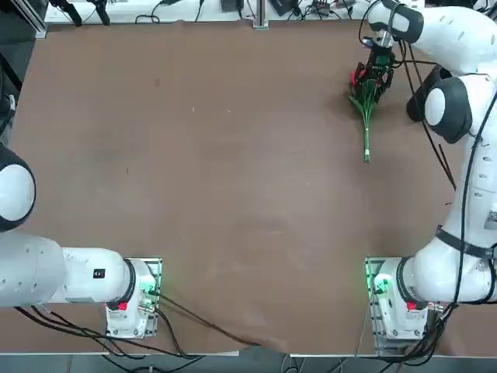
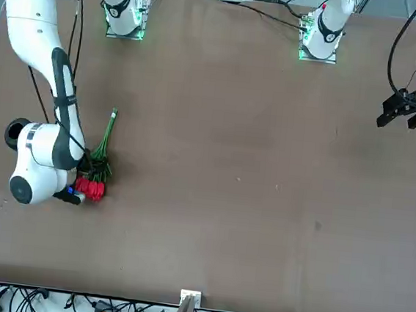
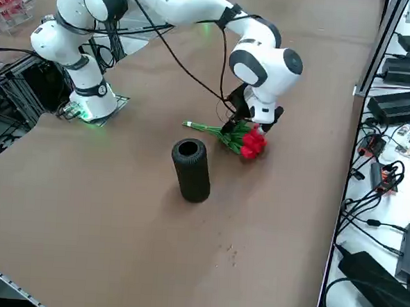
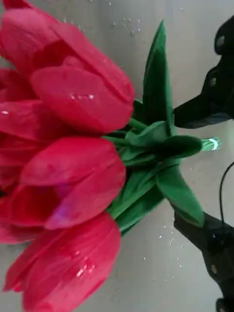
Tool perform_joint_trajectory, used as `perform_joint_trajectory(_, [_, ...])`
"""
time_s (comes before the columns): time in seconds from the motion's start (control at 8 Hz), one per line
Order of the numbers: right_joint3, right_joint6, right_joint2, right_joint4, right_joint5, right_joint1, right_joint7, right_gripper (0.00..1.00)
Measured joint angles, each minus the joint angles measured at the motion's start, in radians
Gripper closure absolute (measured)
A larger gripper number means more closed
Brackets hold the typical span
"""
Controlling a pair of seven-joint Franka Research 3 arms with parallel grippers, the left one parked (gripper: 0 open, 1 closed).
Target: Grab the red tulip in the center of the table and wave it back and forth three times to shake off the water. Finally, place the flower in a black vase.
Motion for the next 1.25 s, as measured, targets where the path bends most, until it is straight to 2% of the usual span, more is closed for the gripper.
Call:
perform_joint_trajectory(0.75, [-0.006, -0.056, 0.004, -0.003, 0.0, -0.005, 0.028, 0.01])
perform_joint_trajectory(1.0, [-0.008, -0.041, 0.019, -0.026, 0.0, -0.007, 0.029, 0.04])
perform_joint_trajectory(1.25, [-0.008, 0.022, 0.033, -0.052, 0.0, -0.007, 0.029, 0.06])
